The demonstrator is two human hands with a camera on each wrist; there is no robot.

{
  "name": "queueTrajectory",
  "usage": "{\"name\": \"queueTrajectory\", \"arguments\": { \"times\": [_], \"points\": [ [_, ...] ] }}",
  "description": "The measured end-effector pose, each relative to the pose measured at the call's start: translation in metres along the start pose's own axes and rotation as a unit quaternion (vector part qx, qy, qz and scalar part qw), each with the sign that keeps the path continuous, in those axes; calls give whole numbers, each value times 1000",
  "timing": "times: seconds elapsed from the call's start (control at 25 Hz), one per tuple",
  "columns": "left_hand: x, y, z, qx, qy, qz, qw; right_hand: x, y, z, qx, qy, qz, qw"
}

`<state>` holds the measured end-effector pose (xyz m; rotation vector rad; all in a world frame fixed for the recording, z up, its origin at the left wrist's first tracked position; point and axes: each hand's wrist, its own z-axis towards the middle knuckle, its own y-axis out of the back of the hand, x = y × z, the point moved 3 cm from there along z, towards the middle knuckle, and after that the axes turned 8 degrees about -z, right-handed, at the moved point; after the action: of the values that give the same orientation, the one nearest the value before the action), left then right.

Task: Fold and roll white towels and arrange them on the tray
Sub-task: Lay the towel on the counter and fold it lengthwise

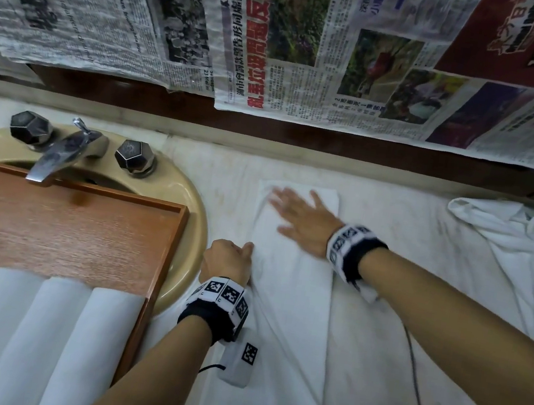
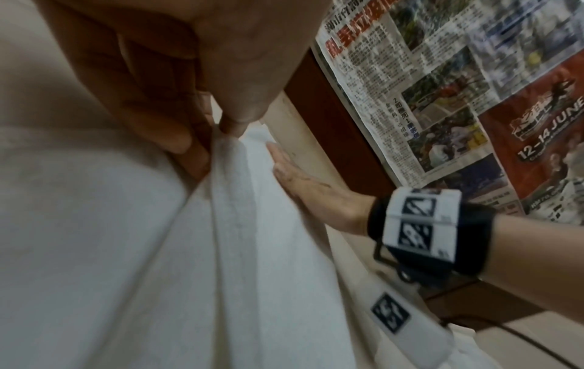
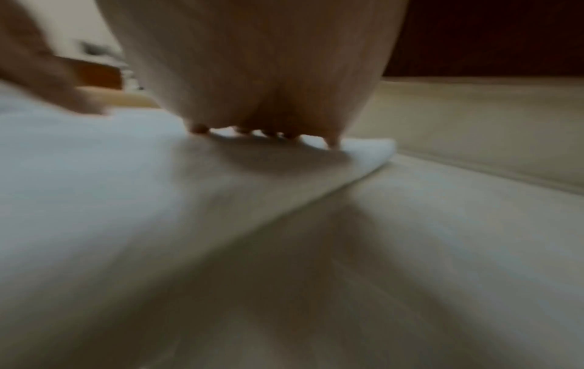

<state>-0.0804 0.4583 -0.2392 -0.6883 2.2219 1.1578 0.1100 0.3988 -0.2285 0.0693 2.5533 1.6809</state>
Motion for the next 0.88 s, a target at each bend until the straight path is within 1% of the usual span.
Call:
{"name": "queueTrajectory", "arguments": {
  "times": [0.04, 0.08, 0.16, 0.2, 0.24, 0.28, 0.32, 0.36, 0.4, 0.44, 0.48, 0.52, 0.56, 0.6, 0.64, 0.68, 0.72, 0.76, 0.8, 0.84, 0.88],
  "points": [
    [-1, 2, -1, -3, -1, 2, 1000, -7, 6, 9, -5, -42, 15, 999],
    [-2, 3, -1, -2, -1, 1, 1000, -5, 10, 14, -13, -27, 5, 1000],
    [-3, 5, -2, 5, -1, -4, 1000, 10, 6, 9, -15, 74, -31, 997],
    [-4, 6, -2, 7, 2, -6, 1000, 10, 1, 6, 1, 91, -45, 995],
    [-3, 5, -1, 10, 8, -10, 1000, 2, -2, 4, 19, 47, -30, 998],
    [-3, 4, 0, 14, 9, -10, 1000, -7, 0, 1, 26, -43, 3, 999],
    [-2, 3, 2, 17, 15, -11, 1000, -12, 2, -5, 28, -114, 30, 993],
    [-1, 3, 5, 19, 19, -12, 1000, -7, 1, -11, 17, -124, 41, 991],
    [-1, 3, 6, 24, 23, -9, 999, 6, -2, -20, 4, -73, 34, 997],
    [-1, 3, 7, 27, 24, -8, 999, 21, -8, -33, 4, -10, 23, 1000],
    [-1, 4, 8, 31, 24, -9, 999, 32, -14, -47, 11, 30, 20, 999],
    [-2, 5, 7, 33, 25, -4, 999, 34, -19, -60, 25, 15, 32, 999],
    [-4, 6, 6, 39, 22, 8, 999, 28, -24, -70, 38, -53, 57, 996],
    [-7, 8, 3, 46, 16, 22, 999, 21, -27, -79, 54, -133, 86, 986],
    [-9, 10, 2, 54, 10, 34, 998, 19, -27, -90, 65, -186, 107, 974],
    [-11, 12, 3, 63, 7, 40, 997, 24, -28, -98, 57, -192, 112, 973],
    [-9, 13, 2, 74, 8, 39, 996, 35, -30, -110, 27, -168, 109, 979],
    [-9, 14, -1, 84, 2, 34, 996, 49, -30, -124, -26, -134, 112, 984],
    [-9, 17, -8, 87, -25, 40, 995, 60, -32, -138, -95, -112, 119, 982],
    [-11, 21, -22, 89, -72, 55, 992, 68, -34, -154, -157, -117, 134, 972],
    [-12, 24, -37, 95, -128, 76, 984, 72, -38, -168, -184, -139, 155, 961]
  ]
}}
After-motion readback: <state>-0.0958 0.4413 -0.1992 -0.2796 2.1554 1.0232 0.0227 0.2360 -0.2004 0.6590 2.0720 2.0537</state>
